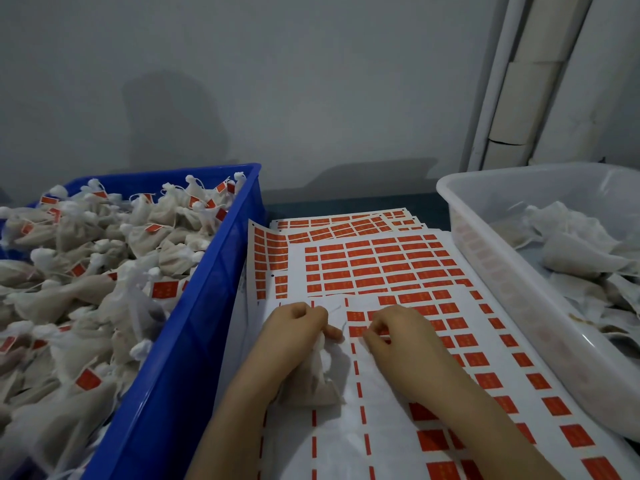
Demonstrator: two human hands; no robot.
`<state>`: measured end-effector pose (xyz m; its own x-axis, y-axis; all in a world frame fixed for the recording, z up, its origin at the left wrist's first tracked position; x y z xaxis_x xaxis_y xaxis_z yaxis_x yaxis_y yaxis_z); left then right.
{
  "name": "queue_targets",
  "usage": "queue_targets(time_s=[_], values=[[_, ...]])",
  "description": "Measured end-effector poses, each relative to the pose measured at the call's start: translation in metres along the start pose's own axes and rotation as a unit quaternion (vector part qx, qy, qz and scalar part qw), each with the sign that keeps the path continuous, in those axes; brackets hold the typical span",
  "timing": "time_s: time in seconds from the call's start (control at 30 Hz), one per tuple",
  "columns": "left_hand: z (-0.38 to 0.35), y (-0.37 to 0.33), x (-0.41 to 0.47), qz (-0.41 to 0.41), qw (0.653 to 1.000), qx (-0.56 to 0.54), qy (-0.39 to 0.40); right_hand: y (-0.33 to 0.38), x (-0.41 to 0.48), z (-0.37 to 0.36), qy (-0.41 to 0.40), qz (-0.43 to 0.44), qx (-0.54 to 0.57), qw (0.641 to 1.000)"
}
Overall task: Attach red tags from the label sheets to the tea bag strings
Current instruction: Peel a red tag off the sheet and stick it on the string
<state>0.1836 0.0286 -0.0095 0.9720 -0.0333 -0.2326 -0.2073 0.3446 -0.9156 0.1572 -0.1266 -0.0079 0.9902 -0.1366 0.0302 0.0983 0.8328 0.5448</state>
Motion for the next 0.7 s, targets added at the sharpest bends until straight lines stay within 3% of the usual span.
queue_targets(time_s=[0.2, 0.33, 0.43, 0.7], values=[[0.001, -0.007, -0.005, -0.037, 0.996, -0.071, 0.048, -0.021, 0.005, 0.021, -0.025, -0.067, 0.089, 0.993], [-0.001, -0.011, -0.007, -0.063, 0.986, -0.147, 0.045, -0.026, 0.007, 0.038, -0.112, -0.087, 0.185, 0.972], [-0.004, -0.016, -0.008, -0.081, 0.975, -0.204, 0.042, -0.017, 0.003, 0.051, -0.175, -0.054, 0.263, 0.947], [-0.004, -0.022, -0.010, -0.098, 0.950, -0.296, -0.002, 0.004, -0.008, 0.044, -0.132, 0.026, 0.384, 0.914]])
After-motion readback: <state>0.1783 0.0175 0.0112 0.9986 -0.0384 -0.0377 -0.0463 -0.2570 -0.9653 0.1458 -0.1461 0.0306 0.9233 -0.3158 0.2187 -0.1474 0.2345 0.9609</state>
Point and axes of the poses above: each hand's wrist, its own x-axis towards the middle knuckle, its own z-axis out of the back of the hand, y = z × x, the point moved 3 cm from there along x, towards the middle knuckle, and after that the axes turned 4 degrees about -z, right-handed, at the moved point
